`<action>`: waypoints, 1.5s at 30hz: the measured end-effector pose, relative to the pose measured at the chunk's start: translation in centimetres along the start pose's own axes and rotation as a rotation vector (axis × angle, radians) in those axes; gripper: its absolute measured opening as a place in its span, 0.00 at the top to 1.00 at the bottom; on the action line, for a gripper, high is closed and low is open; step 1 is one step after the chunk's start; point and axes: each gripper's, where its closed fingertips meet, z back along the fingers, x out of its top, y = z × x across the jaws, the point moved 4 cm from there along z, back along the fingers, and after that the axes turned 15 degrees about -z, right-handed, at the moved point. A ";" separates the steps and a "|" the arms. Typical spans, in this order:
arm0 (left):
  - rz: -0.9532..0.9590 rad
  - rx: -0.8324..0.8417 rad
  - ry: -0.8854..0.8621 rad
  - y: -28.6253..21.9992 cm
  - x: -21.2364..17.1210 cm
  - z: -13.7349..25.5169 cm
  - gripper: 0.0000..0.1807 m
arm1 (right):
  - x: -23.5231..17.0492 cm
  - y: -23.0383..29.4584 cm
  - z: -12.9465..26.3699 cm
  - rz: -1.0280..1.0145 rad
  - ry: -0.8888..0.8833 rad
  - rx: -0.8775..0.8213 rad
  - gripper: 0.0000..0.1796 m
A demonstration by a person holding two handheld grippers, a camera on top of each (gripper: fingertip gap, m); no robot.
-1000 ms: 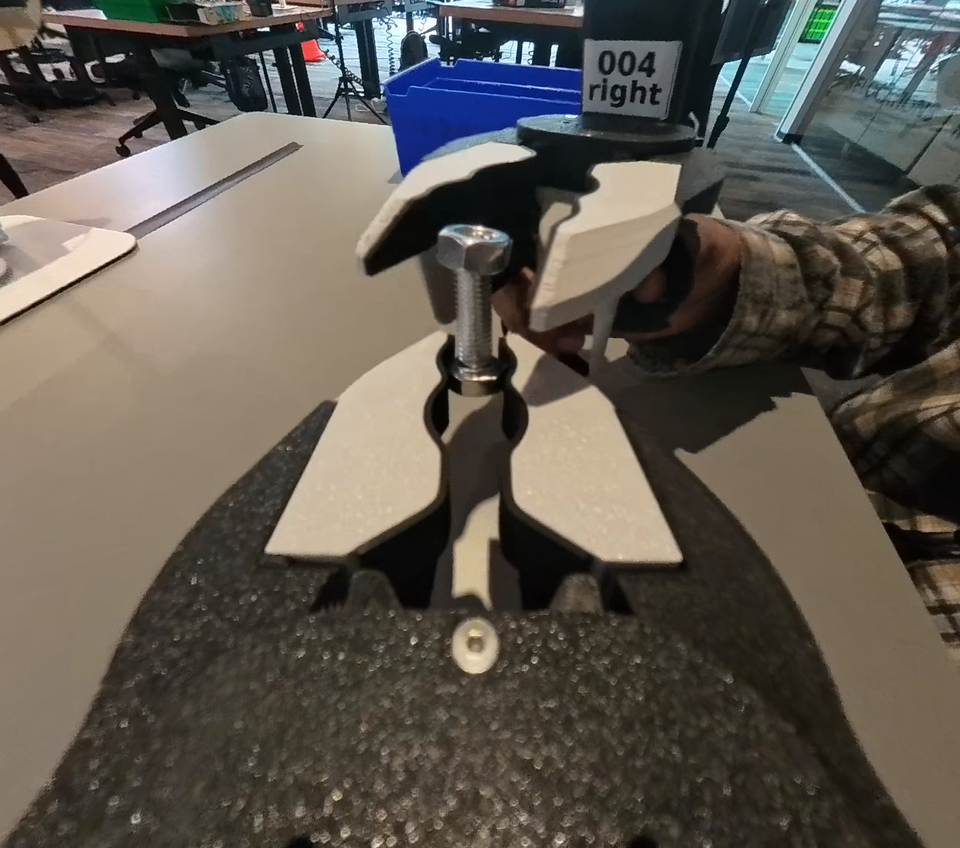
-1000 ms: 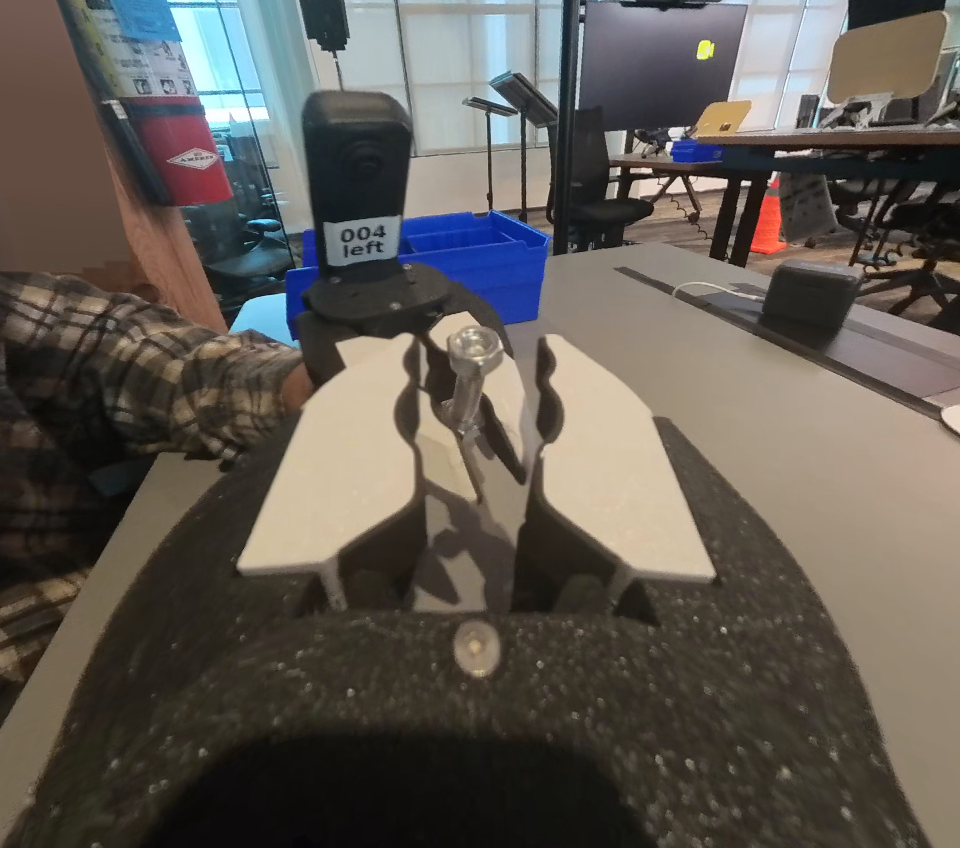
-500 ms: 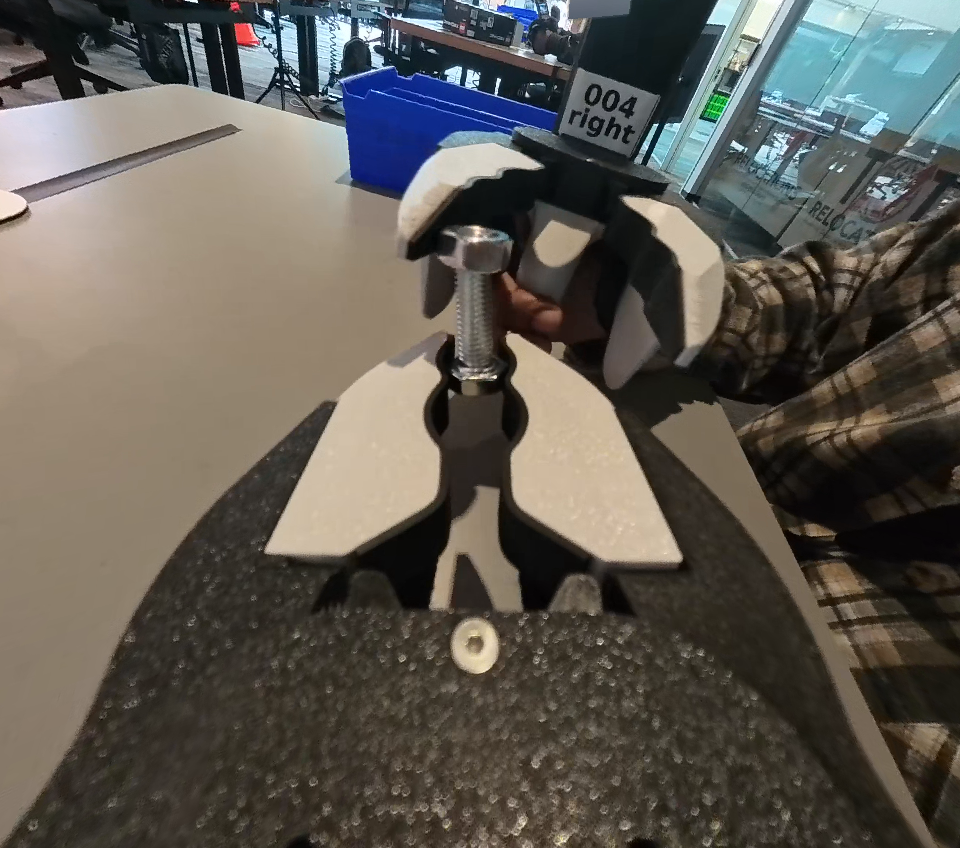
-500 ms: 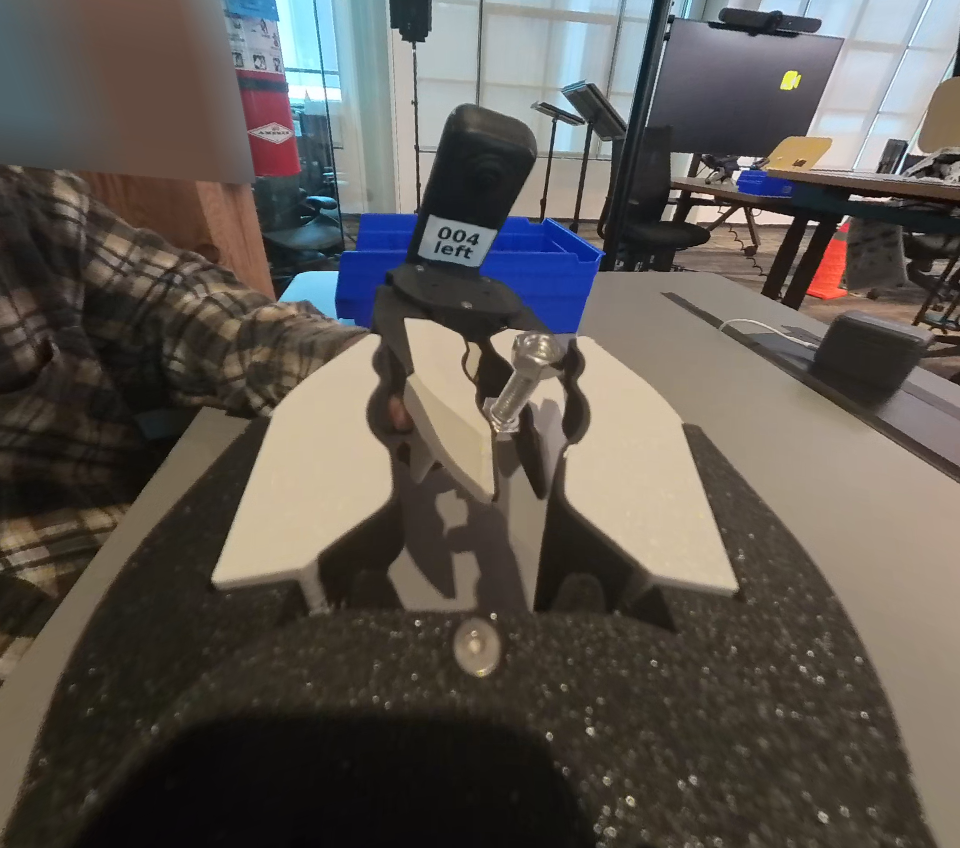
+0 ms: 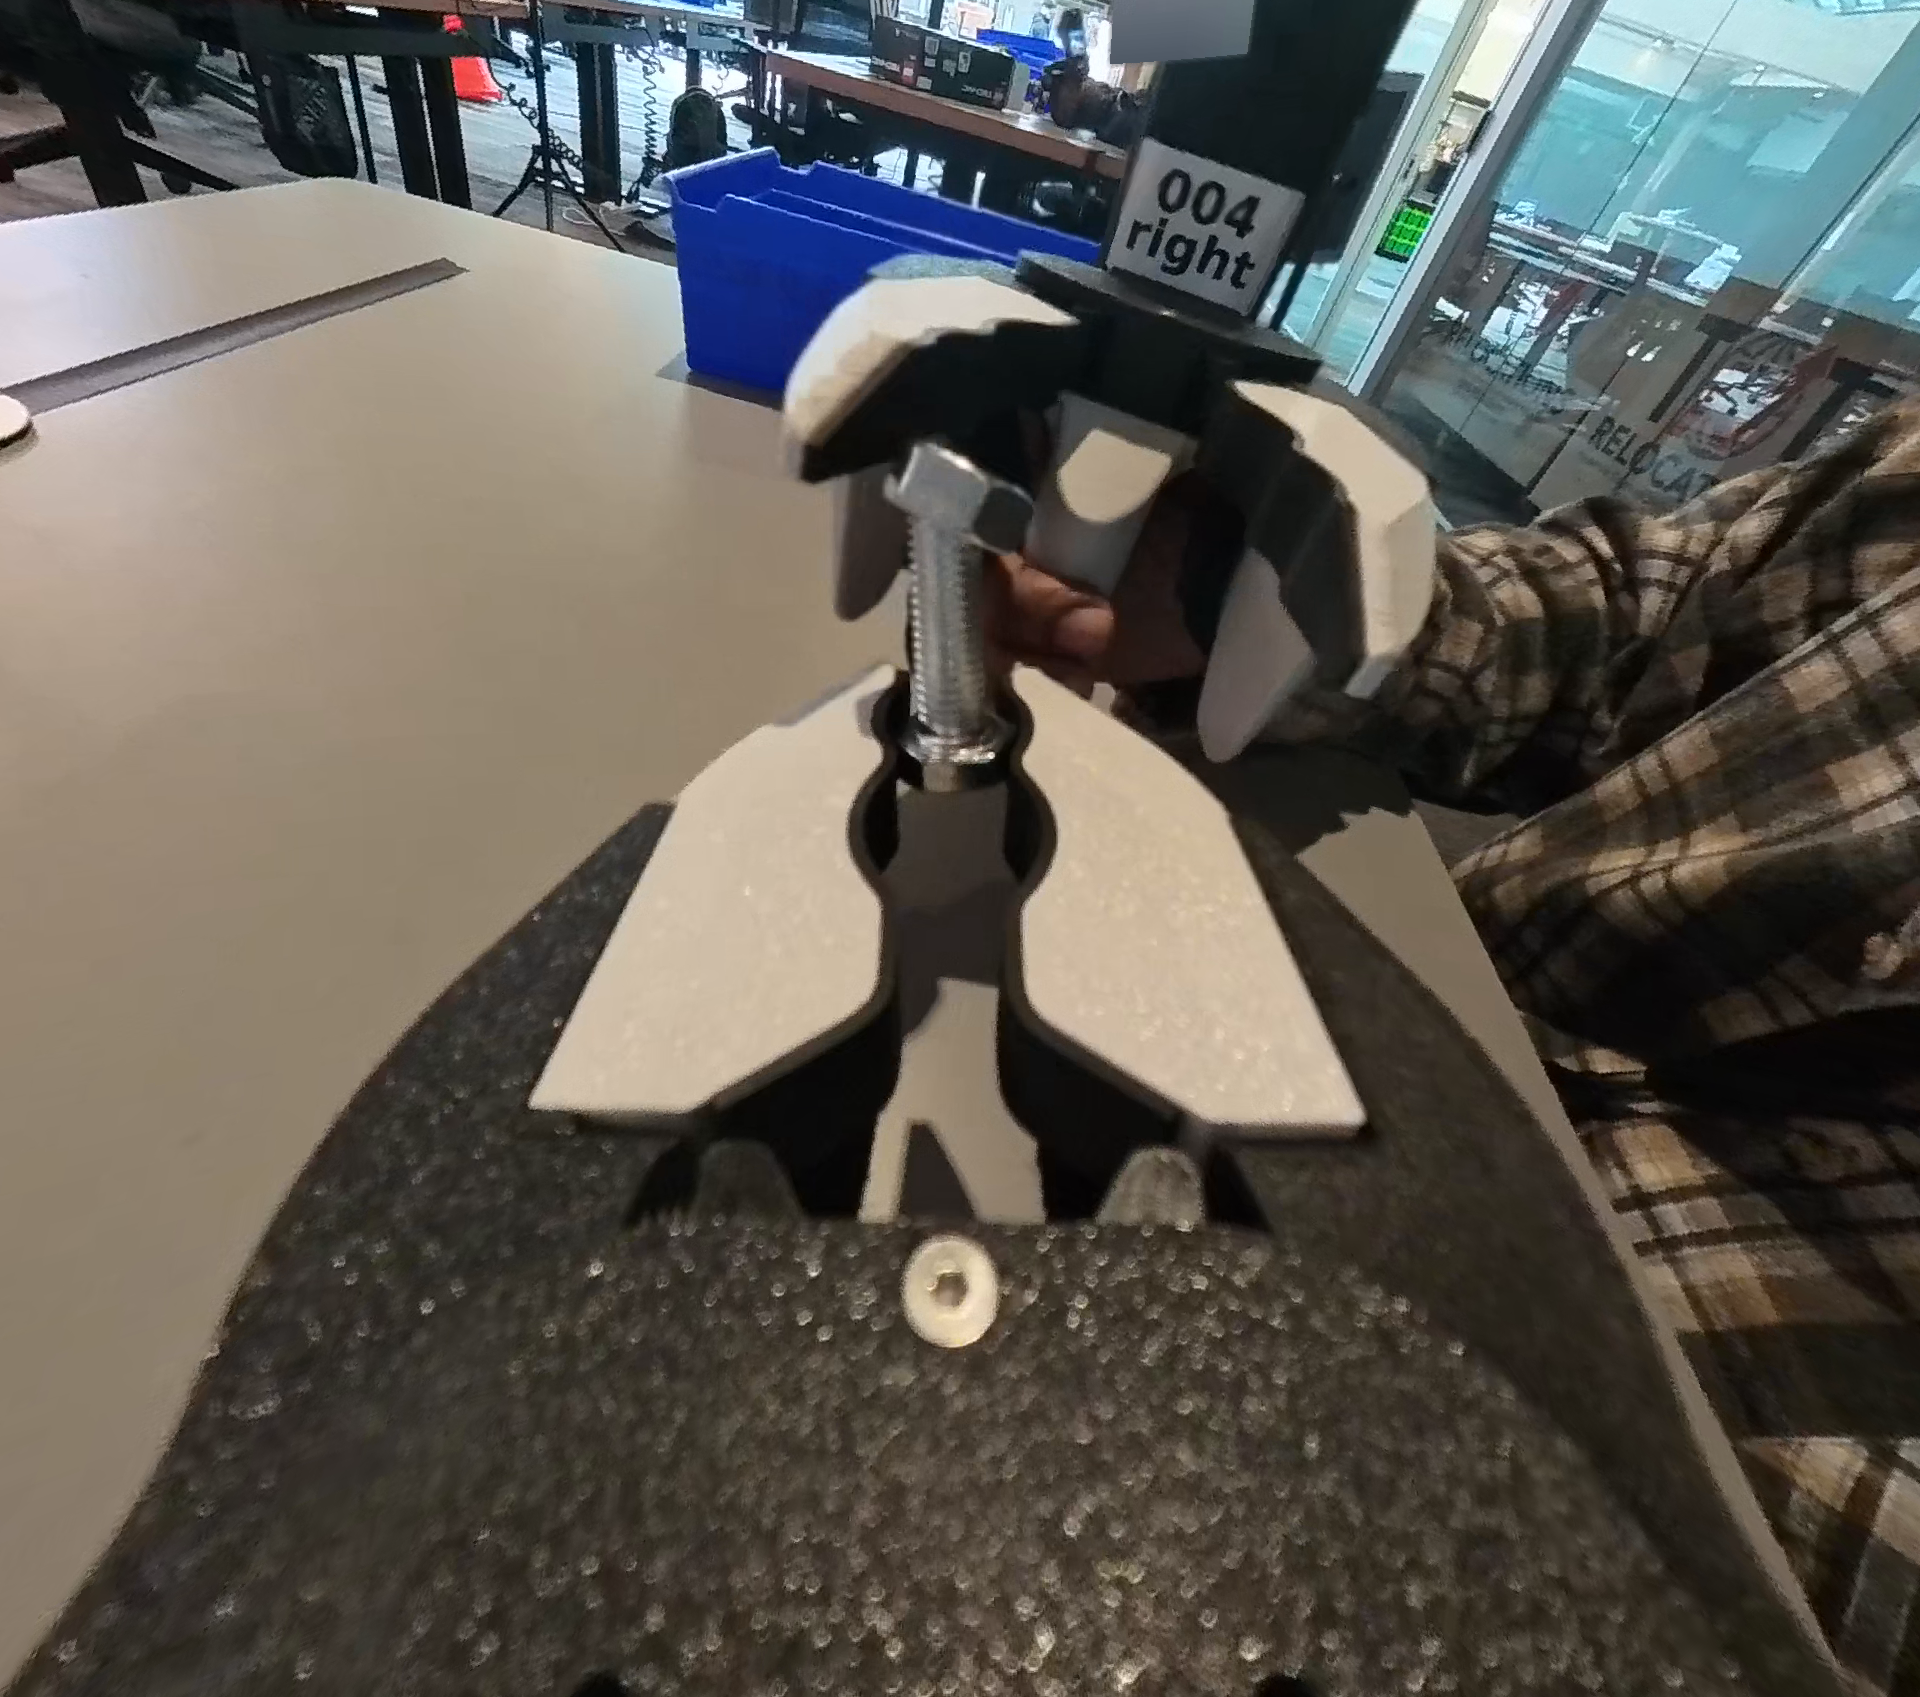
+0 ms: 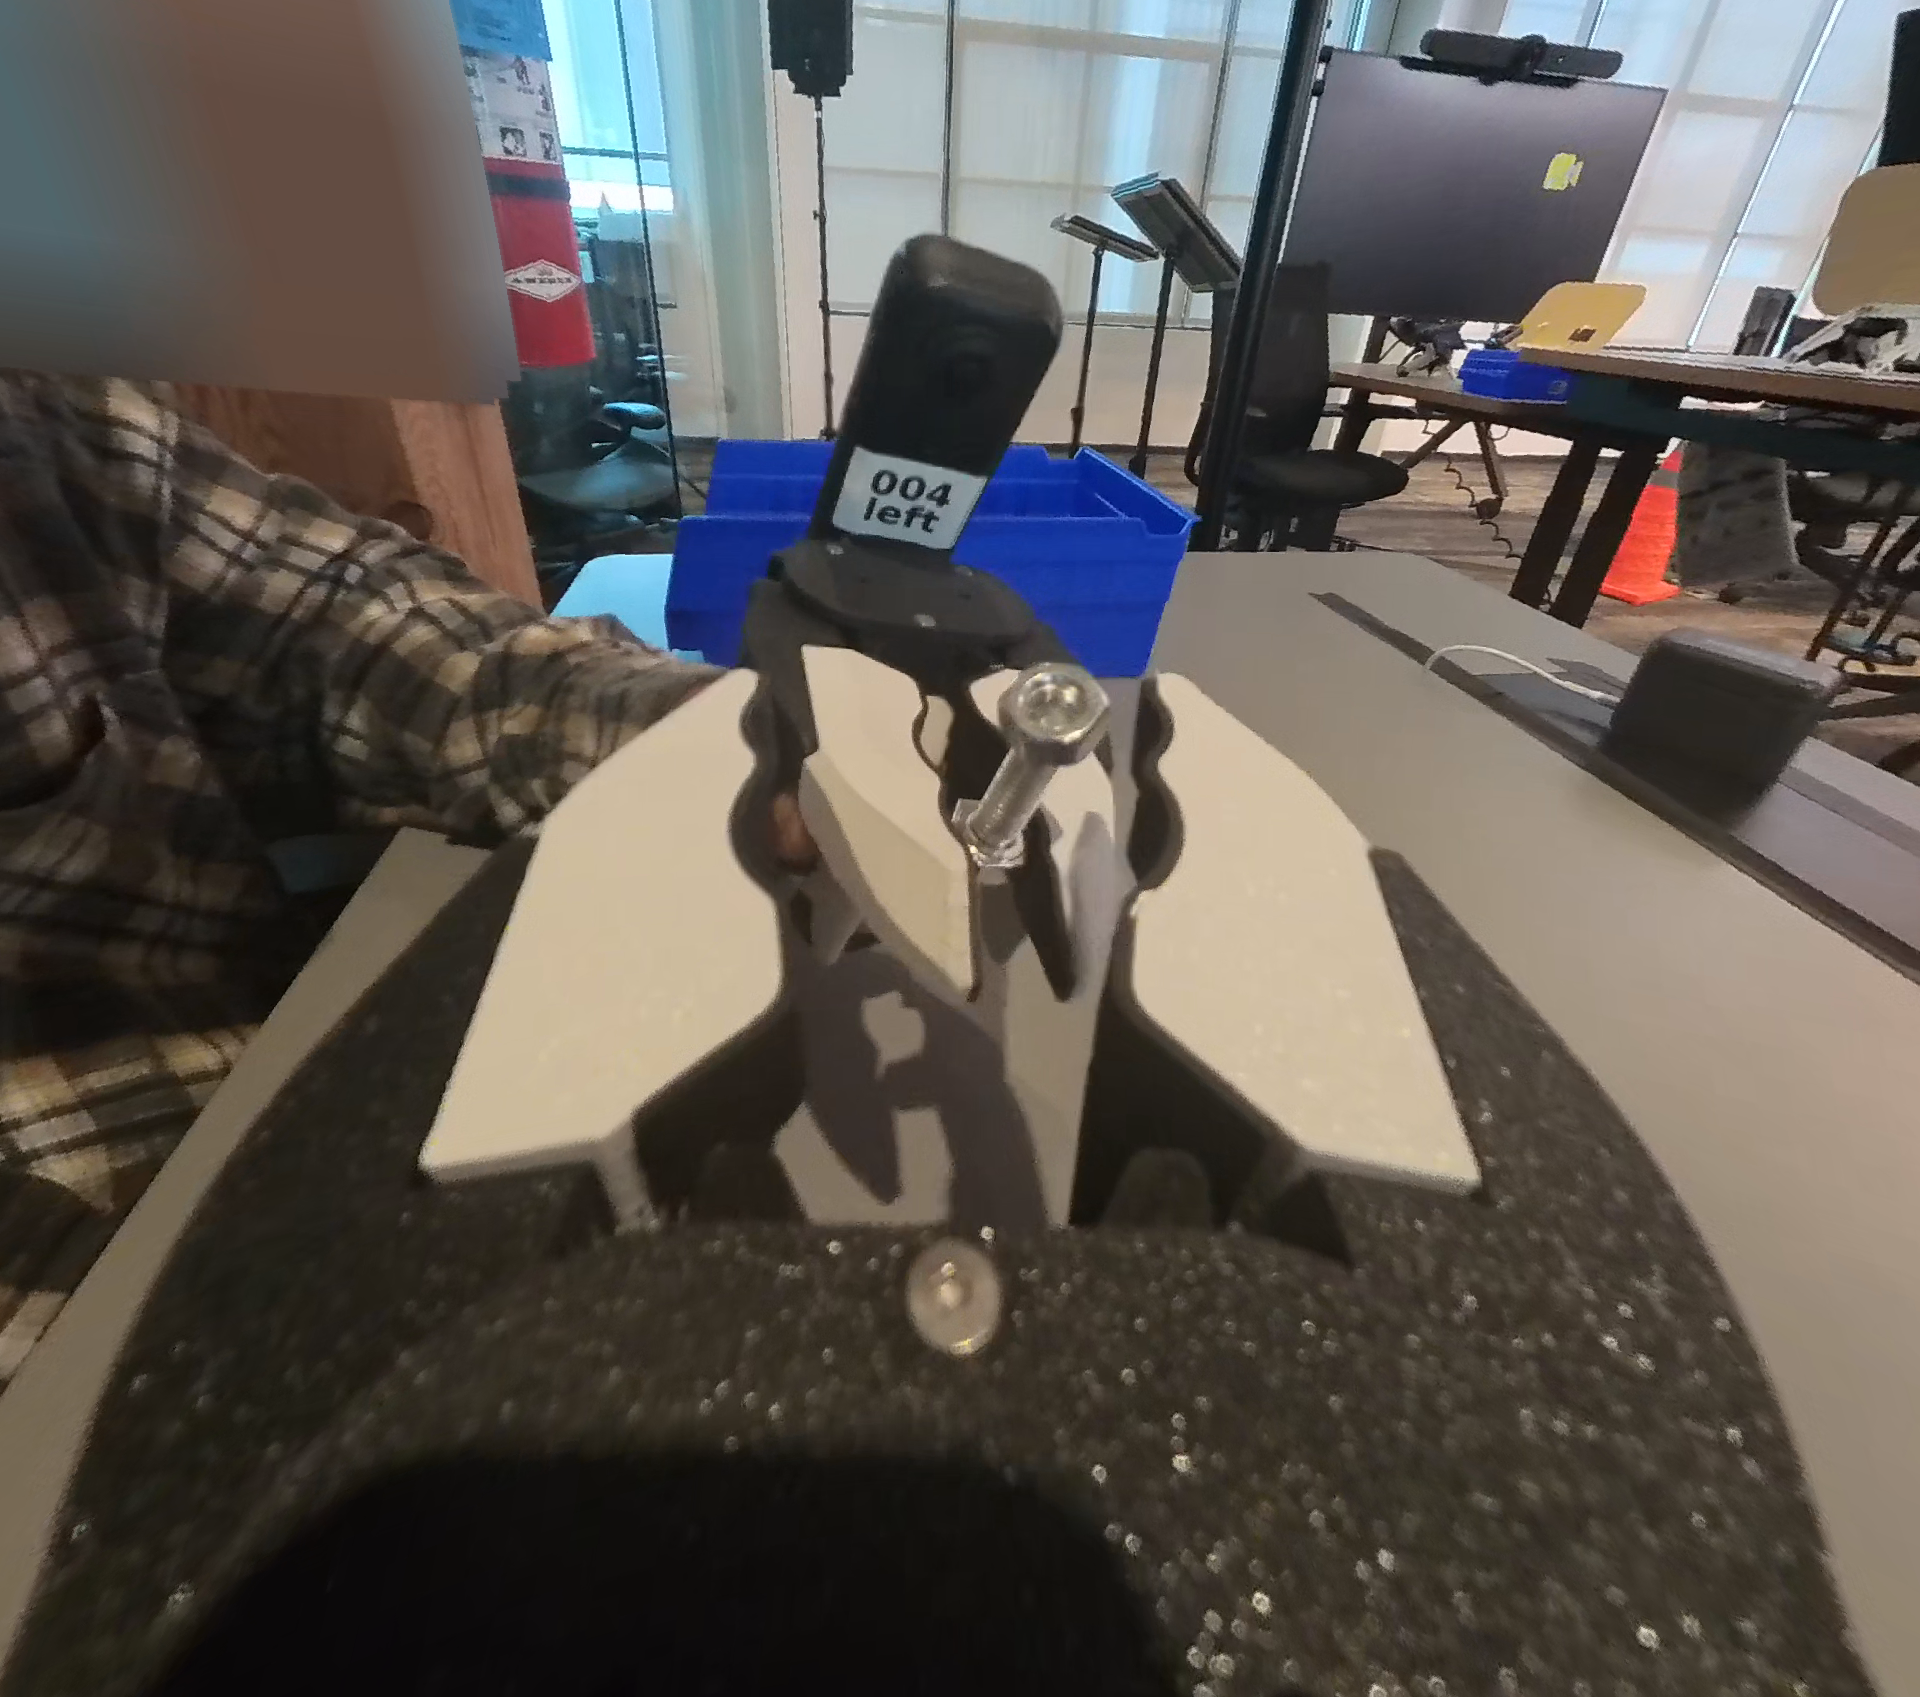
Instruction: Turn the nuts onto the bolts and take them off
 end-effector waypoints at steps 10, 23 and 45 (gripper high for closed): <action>0.003 -0.006 -0.008 -0.1 0.1 0.0 0.92 | 0.4 -0.7 0.3 0.008 -0.004 -0.047 0.65; 0.005 -0.019 0.014 -0.2 -0.2 -0.2 0.92 | 0.8 -1.4 1.9 0.352 0.310 -0.189 0.79; 0.006 -0.014 0.056 -0.1 -0.8 -0.4 0.92 | 1.8 -1.0 0.1 0.384 0.897 -0.087 0.85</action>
